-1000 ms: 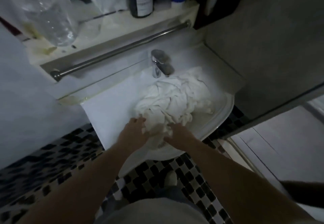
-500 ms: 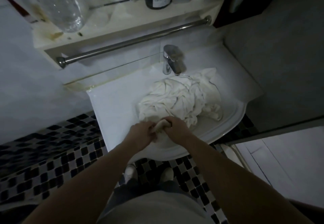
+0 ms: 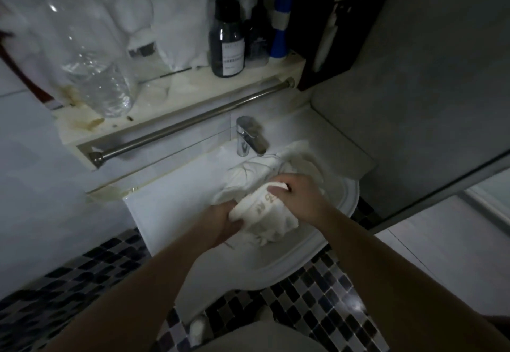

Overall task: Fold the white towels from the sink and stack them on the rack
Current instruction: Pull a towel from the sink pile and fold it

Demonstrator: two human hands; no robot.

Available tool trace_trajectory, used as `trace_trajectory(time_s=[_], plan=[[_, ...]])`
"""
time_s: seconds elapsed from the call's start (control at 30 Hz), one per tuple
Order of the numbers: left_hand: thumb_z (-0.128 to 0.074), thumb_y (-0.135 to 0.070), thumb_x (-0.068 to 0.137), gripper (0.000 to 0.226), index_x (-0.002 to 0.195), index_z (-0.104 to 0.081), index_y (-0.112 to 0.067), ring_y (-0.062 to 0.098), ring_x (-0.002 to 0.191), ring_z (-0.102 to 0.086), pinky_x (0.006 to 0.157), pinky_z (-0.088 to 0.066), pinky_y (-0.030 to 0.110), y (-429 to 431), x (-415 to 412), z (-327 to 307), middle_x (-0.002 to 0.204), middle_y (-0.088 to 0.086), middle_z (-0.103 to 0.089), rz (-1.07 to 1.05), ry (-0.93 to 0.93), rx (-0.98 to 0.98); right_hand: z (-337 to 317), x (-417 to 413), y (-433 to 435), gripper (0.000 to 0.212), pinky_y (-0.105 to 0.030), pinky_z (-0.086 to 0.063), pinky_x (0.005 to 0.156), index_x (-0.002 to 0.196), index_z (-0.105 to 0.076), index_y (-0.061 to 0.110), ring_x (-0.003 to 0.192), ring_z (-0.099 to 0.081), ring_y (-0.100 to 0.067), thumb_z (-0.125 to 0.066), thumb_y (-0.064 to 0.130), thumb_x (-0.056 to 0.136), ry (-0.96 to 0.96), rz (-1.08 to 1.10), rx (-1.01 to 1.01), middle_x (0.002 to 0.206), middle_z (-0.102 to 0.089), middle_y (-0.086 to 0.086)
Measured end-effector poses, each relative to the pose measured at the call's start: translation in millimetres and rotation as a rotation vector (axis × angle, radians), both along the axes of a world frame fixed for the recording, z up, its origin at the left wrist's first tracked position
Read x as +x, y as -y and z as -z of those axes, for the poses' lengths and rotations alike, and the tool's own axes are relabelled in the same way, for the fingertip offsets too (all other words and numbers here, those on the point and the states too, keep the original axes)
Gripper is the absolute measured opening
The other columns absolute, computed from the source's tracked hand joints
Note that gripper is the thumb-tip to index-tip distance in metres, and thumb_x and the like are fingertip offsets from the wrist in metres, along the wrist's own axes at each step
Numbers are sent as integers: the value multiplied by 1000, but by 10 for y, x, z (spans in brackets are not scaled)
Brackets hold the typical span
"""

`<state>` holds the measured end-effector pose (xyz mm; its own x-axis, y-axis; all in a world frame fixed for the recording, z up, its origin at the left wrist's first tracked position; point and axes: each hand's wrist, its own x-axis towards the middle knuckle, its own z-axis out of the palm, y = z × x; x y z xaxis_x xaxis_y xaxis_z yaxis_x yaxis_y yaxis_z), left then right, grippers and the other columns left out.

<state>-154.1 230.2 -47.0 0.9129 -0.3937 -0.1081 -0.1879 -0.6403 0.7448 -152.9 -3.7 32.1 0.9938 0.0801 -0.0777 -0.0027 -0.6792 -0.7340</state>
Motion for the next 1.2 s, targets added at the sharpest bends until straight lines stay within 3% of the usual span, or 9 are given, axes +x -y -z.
trace_trajectory(time_s=[0.1,0.2,0.3,0.5,0.63,0.77,0.97,1.1,1.2], plan=[[-69,-33,87,23,106,-70,-20,19,83,-65,66,-38,24,-95,138,-34,89,-1,-69,-15,-23,1,-141,44,195,23,-22,-42,74,113,-73,23,87,-62,-12,-63,35,96,89,192,-113,93,-68,6],[-64,-43,85,17,92,-65,-27,0,67,-58,63,-41,26,-103,234,-107,77,-8,-64,-44,-60,-107,-182,13,333,23,-32,-54,78,113,-71,24,92,-66,-22,-58,33,96,83,294,-116,101,-73,-1],[-65,-46,90,24,89,-63,-21,9,70,-60,64,-45,28,-27,335,-274,77,0,-65,-105,9,-196,-228,41,383,20,-36,-55,80,109,-70,29,94,-66,-23,-61,28,92,20,358,-137,100,-71,4],[-64,-46,89,28,86,-62,-18,19,73,-60,65,-46,29,164,630,-868,78,6,-63,-21,163,-303,-451,253,151,47,-41,-54,91,122,-65,33,103,-62,-19,-77,37,77,-213,37,-216,117,-66,4],[-74,-35,85,11,83,-63,-31,1,72,-62,64,-46,21,115,777,-993,76,-11,-67,47,192,-170,-747,378,67,4,-25,-46,59,79,-72,25,65,-64,-6,-73,26,83,30,206,30,70,-68,9],[-74,-20,83,30,69,-50,-32,0,60,-52,58,-33,24,-16,841,-882,62,-11,-54,34,218,-20,-1159,454,237,21,-28,-51,65,91,-68,31,76,-66,-14,-58,15,82,329,411,149,79,-68,12],[-67,-41,87,18,79,-65,-25,13,73,-60,58,-39,24,38,895,-660,75,-9,-66,-89,10,106,-1273,387,260,28,-16,-49,62,96,-65,38,77,-63,5,-54,14,85,468,477,151,84,-66,20],[-66,-45,90,23,83,-68,-22,23,78,-66,57,-41,27,80,858,-574,75,-2,-67,-255,-153,-43,-1256,326,386,25,-21,-45,57,98,-68,29,77,-63,-6,-53,11,88,436,539,67,81,-65,15],[-67,-34,90,17,92,-70,-17,25,85,-69,65,-44,27,155,942,-852,84,3,-71,-351,-55,-177,-1192,289,442,22,-18,-42,54,109,-67,28,77,-62,-10,-60,18,90,328,547,-4,85,-61,16]])
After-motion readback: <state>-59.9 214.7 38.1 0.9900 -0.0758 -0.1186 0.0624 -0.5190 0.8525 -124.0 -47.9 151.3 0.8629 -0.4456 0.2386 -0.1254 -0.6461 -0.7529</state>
